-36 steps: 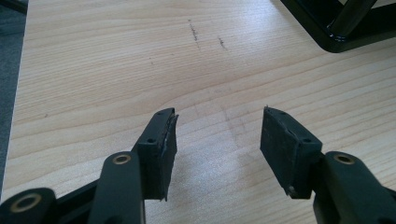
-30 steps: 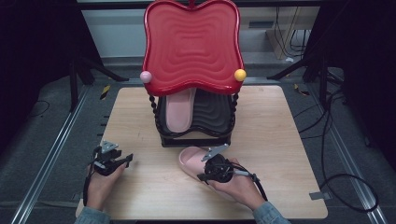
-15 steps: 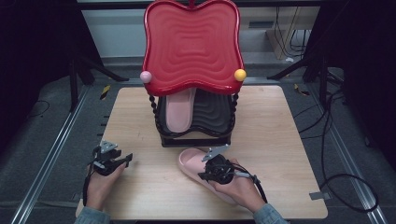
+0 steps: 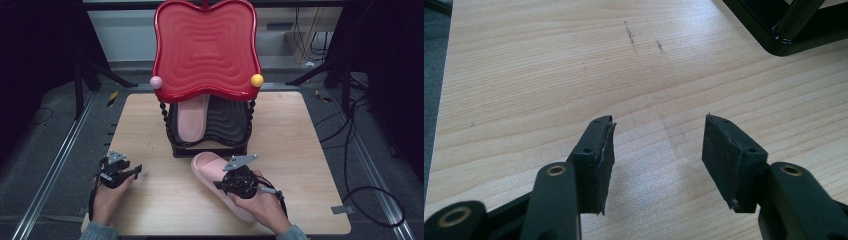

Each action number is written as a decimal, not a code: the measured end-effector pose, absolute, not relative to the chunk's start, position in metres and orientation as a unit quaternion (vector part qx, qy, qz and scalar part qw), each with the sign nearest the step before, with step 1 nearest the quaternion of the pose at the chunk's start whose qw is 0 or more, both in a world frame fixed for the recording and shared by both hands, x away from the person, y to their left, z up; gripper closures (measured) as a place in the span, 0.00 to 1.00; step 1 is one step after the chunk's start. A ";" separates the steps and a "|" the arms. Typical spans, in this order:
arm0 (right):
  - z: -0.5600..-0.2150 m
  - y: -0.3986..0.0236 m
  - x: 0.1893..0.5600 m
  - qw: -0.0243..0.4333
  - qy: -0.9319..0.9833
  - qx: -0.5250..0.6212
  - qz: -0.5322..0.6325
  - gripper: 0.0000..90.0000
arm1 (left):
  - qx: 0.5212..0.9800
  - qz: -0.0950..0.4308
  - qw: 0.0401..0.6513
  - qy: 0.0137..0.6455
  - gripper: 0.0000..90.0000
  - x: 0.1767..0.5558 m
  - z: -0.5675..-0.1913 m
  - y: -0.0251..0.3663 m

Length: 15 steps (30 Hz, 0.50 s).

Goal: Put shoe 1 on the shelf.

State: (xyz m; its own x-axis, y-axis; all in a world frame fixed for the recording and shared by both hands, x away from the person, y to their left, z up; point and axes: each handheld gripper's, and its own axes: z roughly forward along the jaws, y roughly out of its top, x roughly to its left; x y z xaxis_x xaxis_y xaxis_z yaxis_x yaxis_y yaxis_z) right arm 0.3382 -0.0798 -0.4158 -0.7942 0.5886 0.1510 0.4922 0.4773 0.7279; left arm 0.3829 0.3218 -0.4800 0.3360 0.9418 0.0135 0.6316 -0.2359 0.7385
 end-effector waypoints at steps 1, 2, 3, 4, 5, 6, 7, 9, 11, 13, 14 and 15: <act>-0.411 -0.084 0.338 0.063 0.852 0.319 0.411 0.93 | 0.750 0.236 0.325 0.525 0.51 0.383 -0.480 0.322; -0.409 -0.085 0.337 0.065 0.849 0.321 0.414 0.93 | 0.750 0.237 0.325 0.525 0.51 0.383 -0.480 0.322; -0.407 -0.087 0.337 0.067 0.846 0.324 0.418 0.93 | 0.751 0.238 0.324 0.524 0.51 0.383 -0.480 0.322; -0.404 -0.089 0.337 0.070 0.843 0.327 0.422 0.93 | 0.751 0.239 0.323 0.524 0.51 0.383 -0.480 0.321; -0.404 -0.089 0.337 0.070 0.843 0.327 0.422 0.93 | 0.751 0.239 0.323 0.524 0.51 0.383 -0.480 0.321; -0.402 -0.092 0.338 0.072 0.839 0.330 0.426 0.93 | 0.752 0.239 0.321 0.523 0.51 0.383 -0.480 0.321; -0.398 -0.097 0.339 0.077 0.833 0.336 0.434 0.93 | 0.753 0.239 0.320 0.523 0.49 0.383 -0.480 0.321; -0.395 -0.100 0.340 0.081 0.827 0.341 0.439 0.93 | 0.752 0.239 0.321 0.523 0.48 0.383 -0.480 0.321; -0.394 -0.102 0.341 0.085 0.825 0.344 0.440 0.93 | 0.752 0.239 0.322 0.523 0.45 0.383 -0.480 0.321; -0.388 -0.107 0.342 0.086 0.817 0.352 0.449 0.92 | 0.751 0.239 0.322 0.525 0.42 0.383 -0.480 0.321; -0.387 -0.107 0.342 0.087 0.816 0.352 0.450 0.93 | 0.751 0.239 0.321 0.525 0.42 0.383 -0.480 0.321; -0.387 -0.107 0.342 0.087 0.816 0.352 0.450 0.93 | 0.751 0.239 0.321 0.525 0.41 0.383 -0.480 0.321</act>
State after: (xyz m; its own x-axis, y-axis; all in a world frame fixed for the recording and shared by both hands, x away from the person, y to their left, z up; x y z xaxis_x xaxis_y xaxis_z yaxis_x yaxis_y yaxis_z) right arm 0.3417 -0.1075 -0.3874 -0.7365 0.6532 0.1758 0.4969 0.3461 0.7958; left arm 0.3834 0.3214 -0.4804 0.3341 0.9423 0.0210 0.6355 -0.2416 0.7334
